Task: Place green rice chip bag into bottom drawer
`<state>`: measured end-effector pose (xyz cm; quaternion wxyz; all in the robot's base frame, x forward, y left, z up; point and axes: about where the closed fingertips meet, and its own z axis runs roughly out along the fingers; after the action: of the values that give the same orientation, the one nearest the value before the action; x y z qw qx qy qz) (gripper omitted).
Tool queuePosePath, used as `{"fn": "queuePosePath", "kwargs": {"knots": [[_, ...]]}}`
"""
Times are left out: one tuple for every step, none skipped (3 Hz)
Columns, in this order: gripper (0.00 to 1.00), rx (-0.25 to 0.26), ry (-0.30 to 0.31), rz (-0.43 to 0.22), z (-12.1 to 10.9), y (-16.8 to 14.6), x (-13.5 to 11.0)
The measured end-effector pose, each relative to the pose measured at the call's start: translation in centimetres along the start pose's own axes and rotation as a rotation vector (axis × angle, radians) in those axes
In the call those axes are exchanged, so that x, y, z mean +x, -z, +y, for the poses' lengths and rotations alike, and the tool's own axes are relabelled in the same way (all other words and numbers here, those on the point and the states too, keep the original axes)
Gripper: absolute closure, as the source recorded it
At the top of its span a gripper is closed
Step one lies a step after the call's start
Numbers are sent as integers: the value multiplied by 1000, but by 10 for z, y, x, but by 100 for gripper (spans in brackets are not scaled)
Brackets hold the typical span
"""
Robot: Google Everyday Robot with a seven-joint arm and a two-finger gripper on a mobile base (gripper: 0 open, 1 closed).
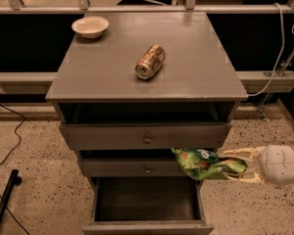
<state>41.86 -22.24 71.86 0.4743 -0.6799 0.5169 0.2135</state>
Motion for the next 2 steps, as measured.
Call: {"fn": "queuePosePath", "kwargs": {"knots": [[100, 18, -7, -26, 10, -11, 21], [100, 44, 17, -69, 25, -30, 58]]}}
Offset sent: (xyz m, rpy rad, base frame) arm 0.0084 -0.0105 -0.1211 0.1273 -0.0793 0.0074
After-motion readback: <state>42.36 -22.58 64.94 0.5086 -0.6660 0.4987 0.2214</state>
